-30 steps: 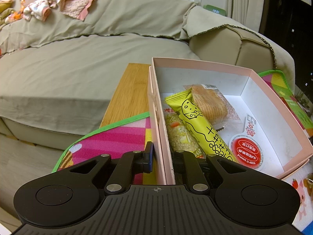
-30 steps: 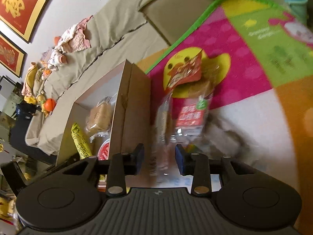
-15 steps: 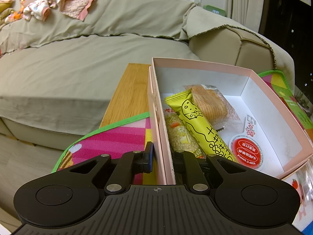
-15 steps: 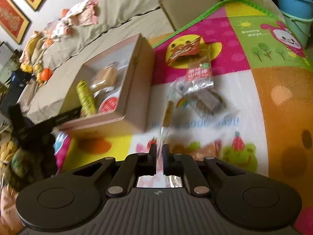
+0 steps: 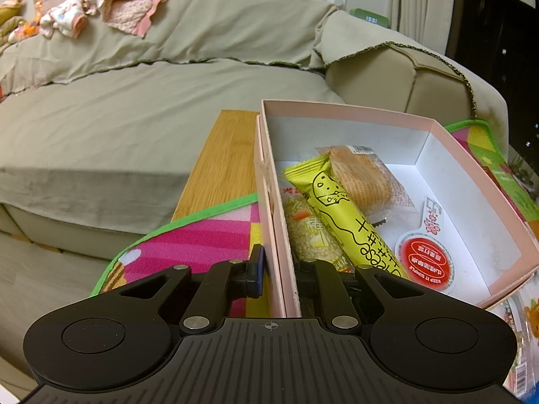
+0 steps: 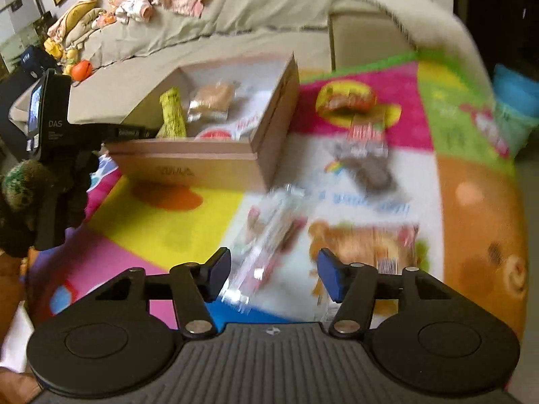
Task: Organize objects
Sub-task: 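Carry the hawthorn stick packet into the box and release it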
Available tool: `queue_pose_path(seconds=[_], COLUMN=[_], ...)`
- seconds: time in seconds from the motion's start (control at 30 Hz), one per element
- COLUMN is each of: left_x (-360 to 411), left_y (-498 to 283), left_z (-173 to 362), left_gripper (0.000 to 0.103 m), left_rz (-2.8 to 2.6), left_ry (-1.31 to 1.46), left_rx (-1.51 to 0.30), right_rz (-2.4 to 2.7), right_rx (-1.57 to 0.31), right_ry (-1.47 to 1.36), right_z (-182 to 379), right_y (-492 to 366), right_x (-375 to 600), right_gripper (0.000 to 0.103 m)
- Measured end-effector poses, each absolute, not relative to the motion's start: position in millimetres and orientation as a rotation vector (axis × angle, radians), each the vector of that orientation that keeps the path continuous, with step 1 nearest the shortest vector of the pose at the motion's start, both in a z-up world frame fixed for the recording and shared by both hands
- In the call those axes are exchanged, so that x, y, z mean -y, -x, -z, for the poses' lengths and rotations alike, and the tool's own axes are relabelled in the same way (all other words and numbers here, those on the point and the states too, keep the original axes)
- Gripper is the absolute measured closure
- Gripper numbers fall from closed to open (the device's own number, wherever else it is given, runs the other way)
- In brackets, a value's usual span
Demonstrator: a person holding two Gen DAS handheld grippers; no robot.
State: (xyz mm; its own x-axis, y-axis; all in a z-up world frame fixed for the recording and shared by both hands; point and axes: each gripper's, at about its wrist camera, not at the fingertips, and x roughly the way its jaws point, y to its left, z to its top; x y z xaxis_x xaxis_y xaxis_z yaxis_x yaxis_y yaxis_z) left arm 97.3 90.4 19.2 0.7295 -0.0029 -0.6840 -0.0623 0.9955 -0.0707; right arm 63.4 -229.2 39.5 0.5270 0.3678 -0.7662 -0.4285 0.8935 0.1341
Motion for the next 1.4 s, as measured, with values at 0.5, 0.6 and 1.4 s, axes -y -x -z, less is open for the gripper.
queue_pose_path(seconds=[0.5,0.6,1.4], left_x=[-90.6,-90.3,-89.7], left_y=[-98.3,-98.8,-99.0], left_z=[-18.8,-19.1,-19.3], left_gripper=[0.09,0.09,0.09], left_rz=[-0.021,-0.021,-0.015], left_ry=[0.097,0.097,0.101], left_rx=[-0.752,-0.753,-0.751], right_rz=[-0.397,-0.463,-0.582], right_rx=[-0.879,-0.933,-0.571], right_ry=[0.16,0.15,-0.01], right_z=[-10.8,-16.8,-161.2], right_y=[-69.3,-62.6,-136.4], right_x=[185.3,193.4,158.7], right_gripper=[0.057,0.069,0.046])
